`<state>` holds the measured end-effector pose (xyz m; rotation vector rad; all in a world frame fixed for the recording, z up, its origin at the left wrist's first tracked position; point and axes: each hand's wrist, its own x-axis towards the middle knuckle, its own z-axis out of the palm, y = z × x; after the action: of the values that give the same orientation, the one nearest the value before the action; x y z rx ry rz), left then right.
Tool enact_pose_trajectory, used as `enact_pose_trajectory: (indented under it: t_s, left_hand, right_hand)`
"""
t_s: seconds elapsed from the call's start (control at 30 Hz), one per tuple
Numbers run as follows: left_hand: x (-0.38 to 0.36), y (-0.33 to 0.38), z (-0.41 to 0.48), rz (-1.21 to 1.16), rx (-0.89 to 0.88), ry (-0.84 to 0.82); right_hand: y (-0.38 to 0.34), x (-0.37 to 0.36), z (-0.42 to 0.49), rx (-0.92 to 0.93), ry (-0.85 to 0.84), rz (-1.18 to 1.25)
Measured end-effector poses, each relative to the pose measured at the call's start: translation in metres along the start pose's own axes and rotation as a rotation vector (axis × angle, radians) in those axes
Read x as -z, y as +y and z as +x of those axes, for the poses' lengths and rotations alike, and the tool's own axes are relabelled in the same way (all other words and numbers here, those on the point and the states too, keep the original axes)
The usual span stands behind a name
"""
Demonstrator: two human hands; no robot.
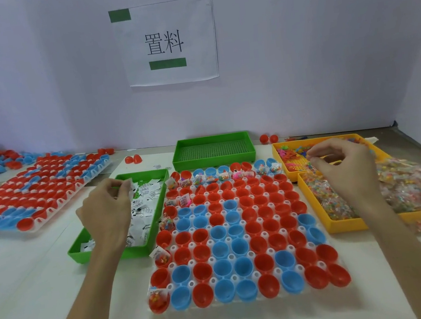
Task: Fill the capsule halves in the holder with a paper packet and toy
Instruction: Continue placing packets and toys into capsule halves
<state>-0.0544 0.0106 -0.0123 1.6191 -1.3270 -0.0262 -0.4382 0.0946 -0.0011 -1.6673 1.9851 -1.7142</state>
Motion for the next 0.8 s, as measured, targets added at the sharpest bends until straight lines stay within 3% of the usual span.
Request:
enact_pose_trajectory:
  t_s: [0.17, 0.33, 0.47, 0.57, 0.7, 0.8]
  left_hand:
    - [-0.001, -0.003, 0.001, 0.148, 0.052, -0.057]
    - [0.005, 0.006, -0.005, -0.133, -0.007, -0.11]
    - [0.014, 0.029, -0.019, -0.31, -0.011, -0.184]
    - [0.015, 0.063, -0.038, -0.525, 0.011, -0.406]
    - [0.008, 0.099, -0.07, -0.764, 0.054, -0.629]
    - [0.003, 0.115, -0.088, -0.862, 0.073, -0.7]
  right_hand:
    - [-0.003, -0.003, -0.003, 0.013, -0.036, -0.006]
    - [-0.009, -0.008, -0.007, 0.019, -0.085, 0.018]
    - [-0.025, -0.009, -0.01, -0.122, -0.202, 0.413]
    - [-0.044, -0.014, -0.019, -0.222, -0.405, 0.777]
    - [-0.062, -0.025, -0.035, -0.158, -0.571, 0.937]
    - [-0.066, -0.03, -0.039, -0.09, -0.6, 0.885]
